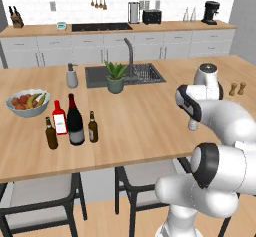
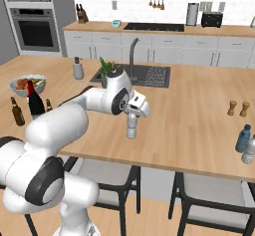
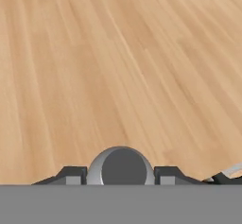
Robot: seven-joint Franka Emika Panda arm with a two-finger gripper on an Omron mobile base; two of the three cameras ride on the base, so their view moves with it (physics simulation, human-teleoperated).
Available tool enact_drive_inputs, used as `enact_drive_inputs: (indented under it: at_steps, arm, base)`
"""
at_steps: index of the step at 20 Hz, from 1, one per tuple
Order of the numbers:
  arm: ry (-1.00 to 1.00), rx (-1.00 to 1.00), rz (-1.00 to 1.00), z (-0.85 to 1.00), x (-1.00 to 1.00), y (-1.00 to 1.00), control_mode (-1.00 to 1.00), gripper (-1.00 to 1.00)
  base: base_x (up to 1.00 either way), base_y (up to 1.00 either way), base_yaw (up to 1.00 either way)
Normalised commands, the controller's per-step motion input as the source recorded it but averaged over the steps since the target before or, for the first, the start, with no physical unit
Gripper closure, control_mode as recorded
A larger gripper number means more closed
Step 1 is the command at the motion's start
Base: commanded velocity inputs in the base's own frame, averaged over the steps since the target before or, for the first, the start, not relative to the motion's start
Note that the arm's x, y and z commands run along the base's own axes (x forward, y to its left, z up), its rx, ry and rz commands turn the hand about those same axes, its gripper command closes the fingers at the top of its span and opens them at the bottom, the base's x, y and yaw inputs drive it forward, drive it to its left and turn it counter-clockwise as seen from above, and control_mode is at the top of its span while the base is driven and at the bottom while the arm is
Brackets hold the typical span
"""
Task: Move the plastic bottles in the middle to the plastics group, and the glass bottles in the middle to the glass group.
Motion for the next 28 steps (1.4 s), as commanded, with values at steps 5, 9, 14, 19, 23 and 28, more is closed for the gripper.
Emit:
enact_drive_inputs:
  at_steps: [5, 9, 14, 19, 23, 28]
  arm:
    - [0.02, -0.01, -0.14, 0.50, -0.14, -0.92, -1.00, 1.00]
    - [0.01, -0.03, -0.14, 0.33, -0.05, -0.94, -1.00, 1.00]
    - [0.00, -0.03, -0.18, 0.00, -0.13, -0.82, -1.00, 1.00]
    - [0.00, -0.03, -0.17, -0.13, -0.09, -0.71, -1.00, 1.00]
    - [0.00, -0.04, -0.16, -0.19, -0.05, -0.67, -1.00, 1.00]
    - [-0.01, -0.01, -0.13, -0.04, -0.02, -0.63, -1.00, 1.00]
  base:
    - [0.00, 0.00, 0.00]
    - [0.00, 0.00, 0.00]
    - [0.00, 0.00, 0.00]
    - [0.00, 0.00, 0.00]
    - [0.00, 0.00, 0.00]
    - [0.00, 0.00, 0.00]
